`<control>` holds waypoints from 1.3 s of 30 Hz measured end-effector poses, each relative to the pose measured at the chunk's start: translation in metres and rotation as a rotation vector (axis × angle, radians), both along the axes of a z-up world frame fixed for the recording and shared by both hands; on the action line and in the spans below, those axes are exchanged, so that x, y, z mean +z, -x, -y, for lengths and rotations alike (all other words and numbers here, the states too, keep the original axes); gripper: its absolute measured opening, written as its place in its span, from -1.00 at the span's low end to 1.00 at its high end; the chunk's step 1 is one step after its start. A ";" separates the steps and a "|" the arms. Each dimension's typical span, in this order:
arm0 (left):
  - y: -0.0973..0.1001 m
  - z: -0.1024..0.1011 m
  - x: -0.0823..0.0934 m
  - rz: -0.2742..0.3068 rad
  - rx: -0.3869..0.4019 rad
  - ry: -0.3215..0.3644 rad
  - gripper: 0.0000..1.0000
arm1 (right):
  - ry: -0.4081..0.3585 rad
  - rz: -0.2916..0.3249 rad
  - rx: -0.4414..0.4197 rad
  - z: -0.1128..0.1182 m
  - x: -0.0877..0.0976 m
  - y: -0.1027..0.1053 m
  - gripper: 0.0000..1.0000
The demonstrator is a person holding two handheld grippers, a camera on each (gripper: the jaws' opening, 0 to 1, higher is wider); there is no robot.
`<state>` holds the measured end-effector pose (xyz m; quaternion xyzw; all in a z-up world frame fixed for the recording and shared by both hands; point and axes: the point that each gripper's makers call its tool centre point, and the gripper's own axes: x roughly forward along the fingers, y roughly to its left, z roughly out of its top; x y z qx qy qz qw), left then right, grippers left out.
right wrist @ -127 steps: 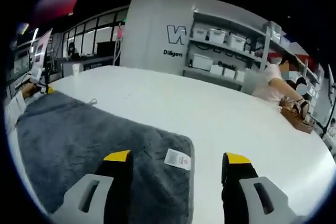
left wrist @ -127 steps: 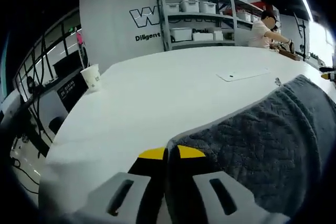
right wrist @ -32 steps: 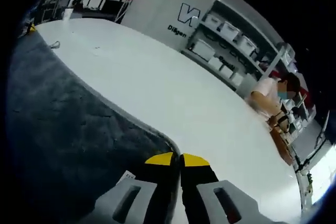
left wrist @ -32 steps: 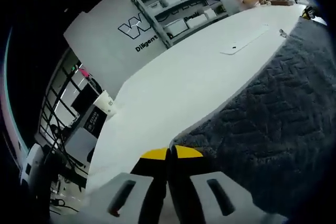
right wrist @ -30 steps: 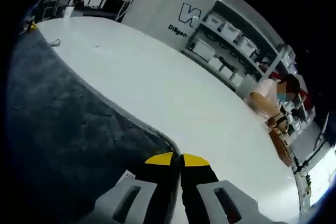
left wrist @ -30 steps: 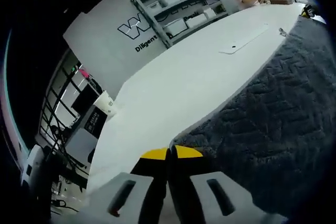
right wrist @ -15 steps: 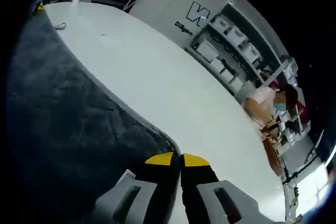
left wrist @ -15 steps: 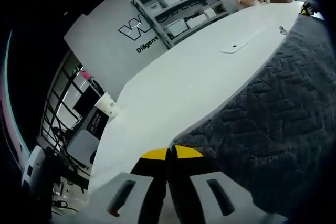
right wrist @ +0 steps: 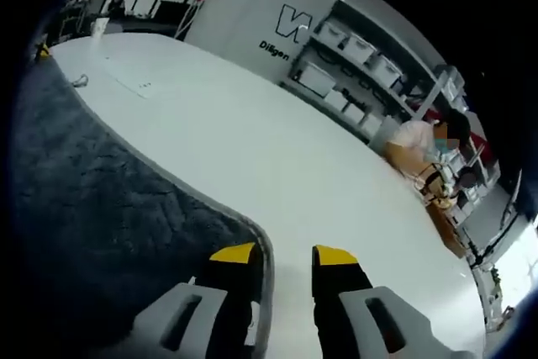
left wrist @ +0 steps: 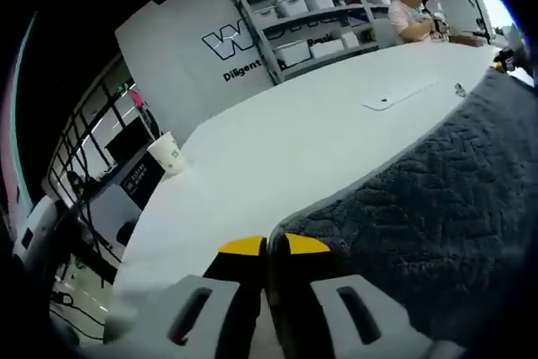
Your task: Open the folded towel by lifting each exposed corner and separating the folded layers until the towel lies flat within the target outline without major curled edges
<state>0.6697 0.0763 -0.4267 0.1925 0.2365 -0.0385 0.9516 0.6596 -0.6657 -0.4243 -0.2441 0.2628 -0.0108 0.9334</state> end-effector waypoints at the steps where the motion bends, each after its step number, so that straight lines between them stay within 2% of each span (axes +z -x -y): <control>1: 0.001 -0.002 0.002 -0.002 0.008 0.004 -0.71 | -0.008 -0.001 -0.003 0.001 0.001 0.000 -0.39; 4: 0.003 -0.007 0.005 -0.012 0.025 0.021 -0.53 | -0.037 0.008 -0.019 0.002 0.005 0.001 -0.26; 7: 0.004 -0.009 0.012 0.008 0.052 0.085 -0.53 | -0.071 0.020 -0.037 0.003 0.010 0.002 -0.12; 9: 0.005 -0.009 0.019 0.017 0.058 0.143 -0.55 | -0.099 0.026 -0.045 0.001 0.014 0.003 -0.05; 11: 0.009 -0.004 0.019 -0.003 0.063 0.213 -0.51 | -0.142 0.024 -0.056 -0.001 0.016 0.005 0.05; 13: 0.010 0.002 0.023 -0.001 0.063 0.298 -0.37 | -0.194 0.018 -0.067 -0.005 0.018 0.007 0.18; 15: 0.012 0.006 0.025 -0.007 0.059 0.348 -0.17 | -0.230 0.011 -0.066 -0.008 0.019 0.009 0.26; 17: 0.012 0.010 0.032 0.005 0.025 0.350 -0.10 | -0.252 0.008 -0.055 -0.012 0.023 0.010 0.32; 20: 0.014 0.020 0.042 0.020 -0.004 0.368 -0.10 | -0.273 -0.008 -0.054 -0.018 0.028 0.015 0.39; 21: 0.016 0.032 0.048 0.019 -0.034 0.430 0.01 | -0.275 -0.018 -0.057 -0.019 0.029 0.016 0.45; 23: 0.017 0.041 0.054 0.024 -0.059 0.474 0.25 | -0.267 -0.028 -0.059 -0.023 0.031 0.019 0.59; 24: 0.018 0.045 0.058 0.026 -0.073 0.475 0.36 | -0.258 -0.031 -0.057 -0.025 0.033 0.021 0.65; 26: 0.020 0.048 0.063 0.029 -0.083 0.477 0.37 | -0.251 -0.046 -0.054 -0.027 0.034 0.024 0.71; 28: 0.022 0.052 0.070 0.034 -0.092 0.521 0.38 | -0.264 -0.057 -0.046 -0.033 0.036 0.029 0.77; 33: 0.029 0.065 0.087 0.041 -0.140 0.538 0.86 | -0.308 -0.079 -0.018 -0.048 0.045 0.037 0.90; 36: 0.035 0.074 0.101 0.066 -0.172 0.542 0.91 | -0.309 -0.078 0.014 -0.061 0.053 0.043 0.87; 39: 0.038 0.082 0.109 0.084 -0.187 0.552 0.98 | -0.333 -0.059 0.030 -0.074 0.062 0.048 0.98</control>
